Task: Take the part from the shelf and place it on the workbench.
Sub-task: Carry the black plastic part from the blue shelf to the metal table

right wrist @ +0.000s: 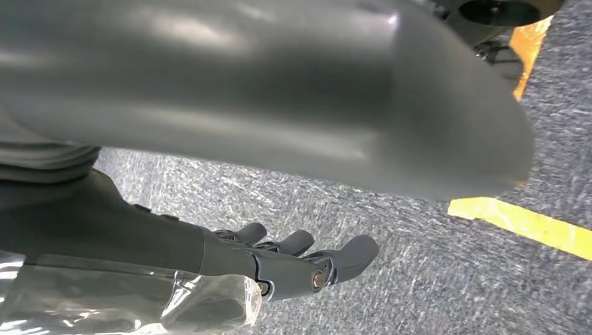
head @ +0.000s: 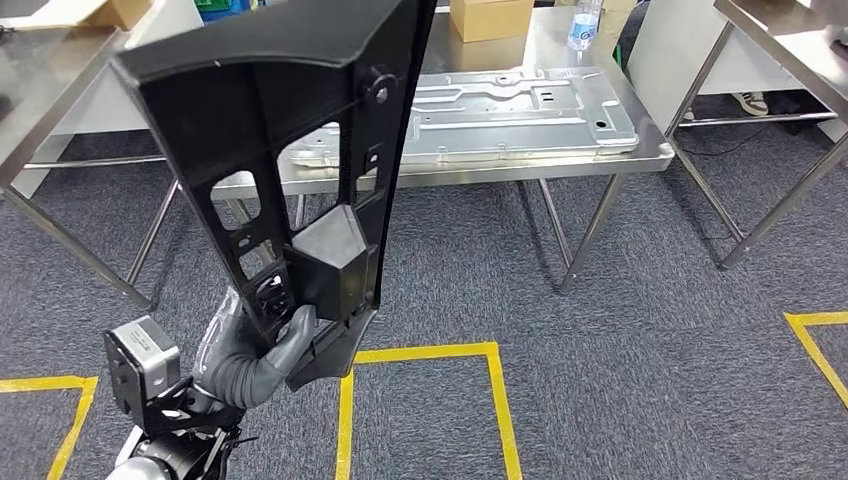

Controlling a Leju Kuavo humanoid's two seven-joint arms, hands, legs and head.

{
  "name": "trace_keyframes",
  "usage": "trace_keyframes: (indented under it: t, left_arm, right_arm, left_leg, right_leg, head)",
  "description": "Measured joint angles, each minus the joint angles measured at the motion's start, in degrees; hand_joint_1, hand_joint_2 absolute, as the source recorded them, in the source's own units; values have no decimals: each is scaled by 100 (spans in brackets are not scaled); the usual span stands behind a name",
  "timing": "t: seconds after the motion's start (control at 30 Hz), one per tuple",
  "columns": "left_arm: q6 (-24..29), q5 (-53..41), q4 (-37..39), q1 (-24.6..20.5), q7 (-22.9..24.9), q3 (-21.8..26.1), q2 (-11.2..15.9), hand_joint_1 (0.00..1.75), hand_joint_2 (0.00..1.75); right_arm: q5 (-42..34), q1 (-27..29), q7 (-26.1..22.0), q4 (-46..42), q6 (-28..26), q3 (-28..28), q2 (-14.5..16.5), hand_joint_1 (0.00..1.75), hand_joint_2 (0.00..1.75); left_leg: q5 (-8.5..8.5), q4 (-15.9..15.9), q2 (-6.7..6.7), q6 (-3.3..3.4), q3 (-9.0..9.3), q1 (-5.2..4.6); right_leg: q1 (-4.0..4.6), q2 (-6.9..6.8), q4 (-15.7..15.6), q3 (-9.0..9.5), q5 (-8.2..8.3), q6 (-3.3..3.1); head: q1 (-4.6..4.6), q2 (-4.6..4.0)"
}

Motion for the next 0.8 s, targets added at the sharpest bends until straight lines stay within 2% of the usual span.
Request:
trace_keyframes:
  t: [0.03, 0.1, 0.13, 0.17, 0.2, 0.23, 0.3, 0.33, 0.37, 0.4, 0.47, 0.5, 0.57, 0.63, 0.67, 0.7, 0.73, 0.8]
  left_arm:
    - [12, 0, -44, 4, 33, 8, 31, 175, 175]
    - [35, 0, -120, 21, 93, 26, 83, 175, 175]
    - [44, 0, -147, 40, 125, 31, 104, 175, 175]
    - [49, -1, -162, 62, 155, 33, 121, 175, 175]
    - [52, -2, -174, 82, 181, 33, 137, 175, 175]
    - [52, -3, -192, 94, 199, 35, 149, 175, 175]
    - [54, -5, -239, 96, 217, 44, 169, 175, 175]
    - [55, -6, -270, 97, 226, 50, 179, 175, 175]
    - [56, -6, -297, 101, 236, 55, 193, 175, 175]
    - [57, -7, -318, 104, 247, 58, 204, 175, 175]
    - [41, 2, -347, 107, 262, 61, 217, 175, 175]
    - [8, 26, -355, 99, 255, 60, 216, 175, 175]
    - [-131, 124, -341, 54, 188, 43, 190, 175, 175]
    - [-309, 227, -274, -26, 55, -11, 123, 175, 175]
    - [-380, 261, -223, -66, -14, -46, 75, 175, 175]
    - [-438, 289, -163, -106, -79, -83, 23, 175, 175]
    - [-481, 314, -103, -146, -139, -118, -29, 175, 175]
    - [-545, 350, 0, -224, -236, -179, -119, 175, 175]
  right_arm:
    - [9, -3, 32, 0, 15, 8, 14, 0, 0]
    - [25, -4, 97, 0, 53, 22, 45, 0, 0]
    - [30, 0, 127, 0, 76, 33, 58, 0, 0]
    - [31, 4, 150, 0, 91, 44, 69, 0, 0]
    - [31, 6, 168, 0, 103, 51, 76, 0, 0]
    - [31, 5, 175, 0, 112, 57, 81, 0, 0]
    - [31, -4, 178, 0, 120, 60, 103, 0, 0]
    - [30, -12, 176, 0, 126, 60, 120, 0, 0]
    - [28, -16, 176, 0, 133, 61, 138, 0, 0]
    - [22, -18, 175, 0, 146, 62, 158, 0, 0]
    - [-26, -13, 175, 0, 176, 63, 187, 0, 0]
    - [-70, -11, 175, 0, 190, 63, 195, 0, 0]
    - [-184, -11, 170, 0, 227, 62, 191, 0, 0]
    - [-285, -9, 166, 0, 287, 61, 168, 0, 0]
    - [-324, -8, 165, 0, 316, 59, 150, 0, 0]
    - [-352, -7, 168, 1, 340, 56, 129, 0, 0]
    - [-370, -6, 172, 1, 355, 54, 109, 0, 0]
    - [-386, -12, 180, 4, 374, 51, 56, 0, 0]
  left_leg:
    - [-153, 260, -4, -21, -119, 7]
    - [-541, 1085, -11, -43, -500, 8]
    - [-669, 1463, -13, -43, -681, 5]
    - [-692, 1650, -14, -33, -775, 2]
    - [-611, 1603, -15, -14, -762, -4]
    - [-438, 1318, -16, 17, -634, -14]
    - [-62, 445, -36, 107, -231, -57]
    - [42, 125, -47, 150, -93, -83]
    - [78, -46, -57, 182, -25, -108]
    - [65, -82, -64, 202, -23, -130]
    - [105, -125, -69, 241, 0, -118]
    - [131, -157, -68, 263, 24, -102]
    - [165, -199, -53, 295, 63, -79]
    - [164, -198, -40, 312, 61, -102]
    - [161, -197, -34, 319, 61, -120]
    - [156, -196, -30, 326, 64, -137]
    - [153, -195, -28, 332, 72, -156]
    - [146, -197, -23, 340, 89, -188]
  right_leg:
    - [-4, 0, -5, 0, 7, -32]
    - [7, 1, -5, -6, 7, -71]
    - [17, 3, -5, -8, 6, -78]
    - [26, 8, -4, -6, 5, -80]
    - [35, 14, -4, -2, 4, -81]
    - [43, 23, -4, 5, 3, -81]
    - [62, 35, -2, 16, 2, -69]
    - [64, 34, -4, 16, 2, -50]
    - [63, 30, -6, 11, 1, -21]
    - [61, 22, -15, 8, 2, 13]
    - [50, 11, -25, 13, -10, 82]
    - [53, 6, 45, -11, -70, 109]
    - [48, 0, 542, -230, -365, 153]
    - [51, 0, 1299, -603, -692, 181]
    - [53, 0, 1518, -721, -728, 183]
    - [58, 0, 1525, -736, -658, 175]
    - [70, 0, 1280, -627, -482, 150]
    - [112, -10, 427, -218, -88, 61]
  head:
    - [-3, 0]
    - [-10, 0]
    - [-11, 0]
    - [-13, 0]
    - [-13, 0]
    - [-13, 0]
    - [-13, 0]
    - [-13, 0]
    - [-15, 0]
    - [-16, 0]
    - [-20, 0]
    - [-18, 0]
    - [-11, 0]
    - [-4, 0]
    - [-3, 0]
    - [-3, 0]
    - [-2, 0]
    - [-7, 0]
